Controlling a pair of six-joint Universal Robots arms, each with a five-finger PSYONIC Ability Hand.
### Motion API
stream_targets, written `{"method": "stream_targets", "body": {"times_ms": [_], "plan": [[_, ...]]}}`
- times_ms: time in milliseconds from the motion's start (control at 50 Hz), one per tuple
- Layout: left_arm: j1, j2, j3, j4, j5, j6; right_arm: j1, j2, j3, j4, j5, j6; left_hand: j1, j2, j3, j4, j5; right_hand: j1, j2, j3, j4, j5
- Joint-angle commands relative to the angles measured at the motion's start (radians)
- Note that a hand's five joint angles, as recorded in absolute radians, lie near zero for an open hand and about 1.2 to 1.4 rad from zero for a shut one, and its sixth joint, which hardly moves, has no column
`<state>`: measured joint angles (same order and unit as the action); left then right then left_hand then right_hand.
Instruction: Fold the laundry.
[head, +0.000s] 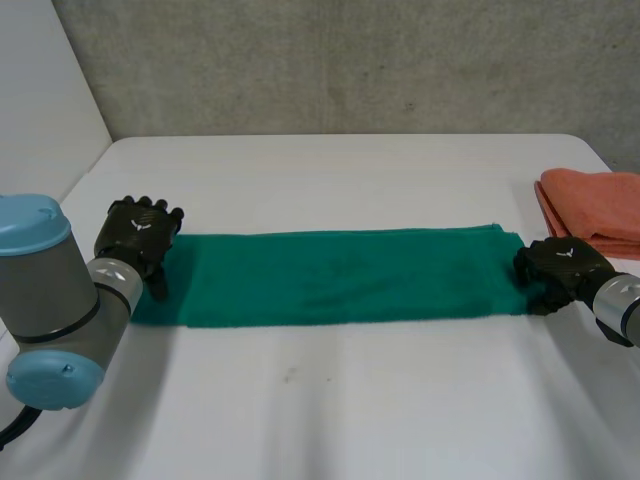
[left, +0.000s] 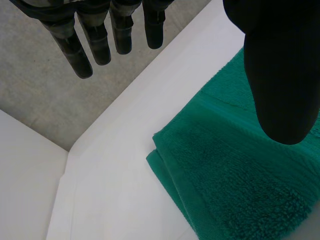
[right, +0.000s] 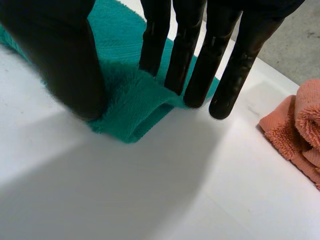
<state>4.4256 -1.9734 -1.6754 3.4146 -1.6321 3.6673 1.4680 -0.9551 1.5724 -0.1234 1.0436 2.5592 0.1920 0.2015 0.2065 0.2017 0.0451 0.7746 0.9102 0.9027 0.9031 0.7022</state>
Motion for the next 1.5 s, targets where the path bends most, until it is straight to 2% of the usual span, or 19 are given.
{"method": "stream_targets", "body": {"times_ms": [20, 220, 300, 400, 460, 620, 700, 800, 860, 880, 960, 1040, 1120, 1220, 1300, 1320, 1340, 1420, 1500], "plan": [[-0.002, 0.001, 0.000, 0.000, 0.000, 0.000, -0.005, -0.008, -0.008, 0.004, 0.007, -0.019, -0.017, -0.026, -0.031, -0.026, -0.044, 0.622, 0.486, 0.494, 0.493, 0.520], [0.000, 0.005, -0.003, -0.002, -0.002, 0.000, -0.067, -0.137, 0.064, 0.056, 0.015, -0.053, -0.014, -0.023, -0.028, -0.023, -0.041, 0.622, 0.486, 0.494, 0.493, 0.520], [0.000, 0.008, -0.003, -0.002, -0.002, 0.000, -0.195, -0.157, 0.095, 0.064, 0.027, -0.141, -0.017, -0.026, -0.031, -0.026, -0.044, 0.622, 0.486, 0.494, 0.493, 0.520], [-0.002, 0.011, -0.004, -0.002, -0.005, 0.000, -0.336, -0.168, 0.092, 0.112, 0.070, -0.337, -0.017, -0.026, -0.031, -0.026, -0.044, 0.622, 0.486, 0.494, 0.493, 0.520], [-0.002, 0.024, -0.010, -0.002, -0.005, -0.001, -0.357, -0.166, 0.086, 0.140, 0.088, -0.388, -0.017, -0.026, -0.031, -0.026, -0.044, 0.622, 0.486, 0.494, 0.493, 0.520], [0.000, 0.053, -0.021, -0.002, -0.005, -0.001, -0.189, -0.237, 0.032, 0.146, 0.101, -0.269, -0.017, -0.026, -0.031, -0.026, -0.044, 0.622, 0.486, 0.494, 0.493, 0.520], [0.001, 0.068, -0.021, -0.002, -0.006, -0.001, -0.019, -0.289, -0.014, 0.136, 0.099, -0.205, -0.017, -0.026, -0.031, -0.026, -0.044, 0.622, 0.486, 0.494, 0.493, 0.520], [0.012, 0.091, -0.021, -0.002, -0.008, -0.003, 0.294, -0.278, -0.136, 0.094, 0.099, -0.149, -0.017, -0.026, -0.031, -0.026, -0.044, 0.622, 0.486, 0.494, 0.493, 0.520], [0.017, 0.100, -0.021, -0.002, -0.009, -0.003, 0.432, -0.222, -0.205, 0.076, 0.098, -0.148, -0.017, -0.026, -0.031, -0.026, -0.044, 0.622, 0.486, 0.494, 0.493, 0.520], [0.018, 0.108, -0.023, -0.002, -0.009, -0.007, 0.521, -0.164, -0.266, 0.071, 0.101, -0.149, -0.017, -0.026, -0.031, -0.026, -0.044, 0.622, 0.486, 0.494, 0.493, 0.520], [0.024, 0.122, -0.024, -0.003, -0.009, -0.032, 0.720, -0.012, -0.429, 0.077, 0.092, -0.151, -0.017, -0.026, -0.031, -0.026, -0.044, 0.622, 0.486, 0.494, 0.493, 0.520], [0.032, 0.128, -0.032, -0.005, -0.005, -0.061, 0.843, 0.134, -0.556, 0.093, 0.088, -0.157, -0.017, -0.026, -0.031, -0.026, -0.044, 0.622, 0.486, 0.494, 0.493, 0.520], [0.034, 0.134, -0.041, -0.005, -0.003, -0.069, 0.899, 0.246, -0.635, 0.122, 0.085, -0.162, -0.017, -0.026, -0.031, -0.026, -0.044, 0.622, 0.486, 0.494, 0.493, 0.520], [0.032, 0.136, -0.046, -0.005, 0.002, -0.069, 0.945, 0.300, -0.678, 0.151, 0.085, -0.171, -0.017, -0.026, -0.031, -0.026, -0.044, 0.622, 0.486, 0.494, 0.493, 0.520], [0.031, 0.137, -0.038, -0.002, 0.003, -0.067, 0.942, 0.265, -0.669, 0.149, 0.108, -0.145, -0.017, -0.027, -0.032, -0.027, -0.045, -0.224, -0.360, -0.352, -0.353, -0.326], [0.029, 0.139, -0.035, -0.003, 0.003, -0.067, 0.940, 0.236, -0.655, 0.151, 0.116, -0.122, -0.017, -0.027, -0.032, -0.027, -0.045, -0.516, -0.652, -0.644, -0.645, -0.619], [0.025, 0.140, -0.029, -0.002, 0.003, -0.069, 0.940, 0.213, -0.646, 0.152, 0.125, -0.102, -0.017, -0.027, -0.032, -0.027, -0.045, -0.600, -0.736, -0.728, -0.729, -0.702], [0.005, 0.143, -0.015, -0.002, 0.005, -0.067, 0.878, 0.090, -0.565, 0.156, 0.213, 0.041, -0.017, -0.027, -0.032, -0.027, -0.045, -0.600, -0.736, -0.728, -0.729, -0.702], [-0.090, 0.136, 0.013, -0.002, 0.026, -0.078, 0.735, -0.060, -0.398, 0.169, 0.294, 0.179, -0.017, -0.027, -0.032, -0.027, -0.045, -0.600, -0.736, -0.728, -0.729, -0.702]]}}
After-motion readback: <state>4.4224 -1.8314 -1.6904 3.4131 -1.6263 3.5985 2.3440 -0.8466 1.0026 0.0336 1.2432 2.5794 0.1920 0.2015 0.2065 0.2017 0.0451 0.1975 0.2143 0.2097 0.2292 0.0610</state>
